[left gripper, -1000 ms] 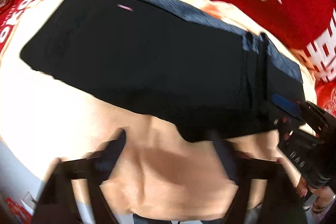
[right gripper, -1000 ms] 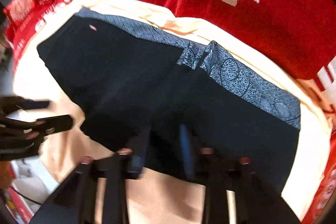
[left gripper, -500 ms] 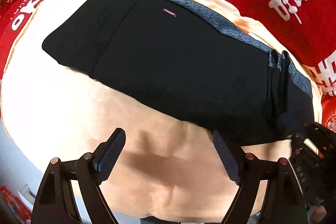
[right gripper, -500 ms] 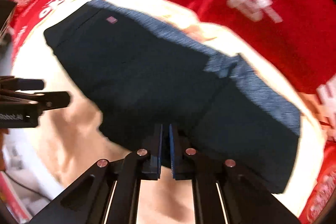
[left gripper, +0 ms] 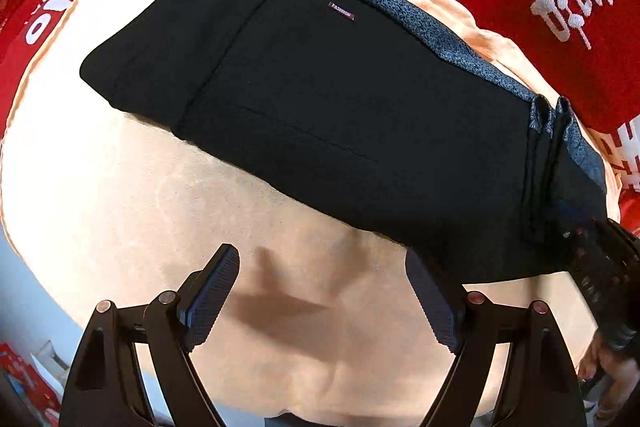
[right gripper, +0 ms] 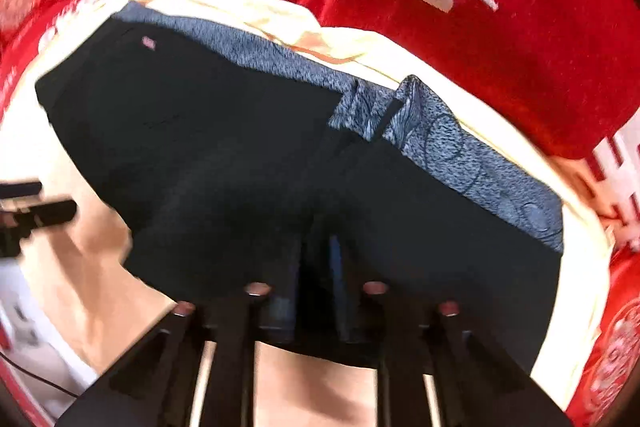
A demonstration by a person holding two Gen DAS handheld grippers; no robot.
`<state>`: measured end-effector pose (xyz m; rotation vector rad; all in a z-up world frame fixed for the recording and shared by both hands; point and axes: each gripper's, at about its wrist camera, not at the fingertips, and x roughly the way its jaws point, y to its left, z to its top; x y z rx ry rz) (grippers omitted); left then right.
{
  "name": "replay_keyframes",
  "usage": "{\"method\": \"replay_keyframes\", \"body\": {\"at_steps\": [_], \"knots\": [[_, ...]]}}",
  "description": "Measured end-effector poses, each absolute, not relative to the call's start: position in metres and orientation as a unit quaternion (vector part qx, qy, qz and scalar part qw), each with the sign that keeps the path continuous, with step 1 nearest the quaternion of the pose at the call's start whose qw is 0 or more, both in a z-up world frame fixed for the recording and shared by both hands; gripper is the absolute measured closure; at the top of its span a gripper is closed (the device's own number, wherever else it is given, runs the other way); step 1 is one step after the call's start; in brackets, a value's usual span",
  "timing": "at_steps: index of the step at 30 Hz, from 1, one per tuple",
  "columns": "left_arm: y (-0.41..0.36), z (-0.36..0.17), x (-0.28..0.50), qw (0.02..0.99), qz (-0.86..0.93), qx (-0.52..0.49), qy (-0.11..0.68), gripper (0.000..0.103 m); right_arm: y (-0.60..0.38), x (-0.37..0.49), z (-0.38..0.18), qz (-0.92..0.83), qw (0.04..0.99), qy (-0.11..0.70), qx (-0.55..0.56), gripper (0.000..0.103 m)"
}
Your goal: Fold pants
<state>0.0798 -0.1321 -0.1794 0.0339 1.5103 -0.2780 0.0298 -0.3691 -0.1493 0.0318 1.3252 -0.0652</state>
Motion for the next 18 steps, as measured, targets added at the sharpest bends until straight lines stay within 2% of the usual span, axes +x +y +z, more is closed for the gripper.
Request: {"method": "replay_keyframes", "body": {"at_steps": [3,6,9,11,12,13,18], "knots": [[-0.129,-0.177,0.081,0.722,-0.126,0.007,0.68,0.017,-0.367,0.024,-0.139,-0.007,0.788,0.614,0.036,0.092],[-0.129,-0.177,0.081,0.725,-0.124,0.011,0.677,0.017,-0.357,0.019,-0.153,-0.003,0.775,0.632,0.024,0.092],[-0.125,-0.177,0.079,0.723,-0.118,0.01,0.681,0.017,-0.349,0.02,-0.159,-0.011,0.783,0.621,0.003,0.086],[-0.126,-0.177,0.079,0.724,-0.115,0.009,0.68,0.017,-0.347,0.022,-0.155,-0.01,0.781,0.624,0.017,0.075],[-0.125,-0.177,0.078,0.724,-0.115,0.01,0.68,0.018,-0.347,0.022,-0.153,-0.004,0.781,0.625,0.024,0.063],[-0.126,-0.177,0.079,0.724,-0.113,0.011,0.68,0.017,-0.345,0.02,-0.147,0.004,0.782,0.622,0.028,0.057],[-0.124,-0.179,0.082,0.723,-0.101,0.006,0.683,0.017,-0.347,0.007,-0.13,0.009,0.783,0.622,0.028,0.053]]}}
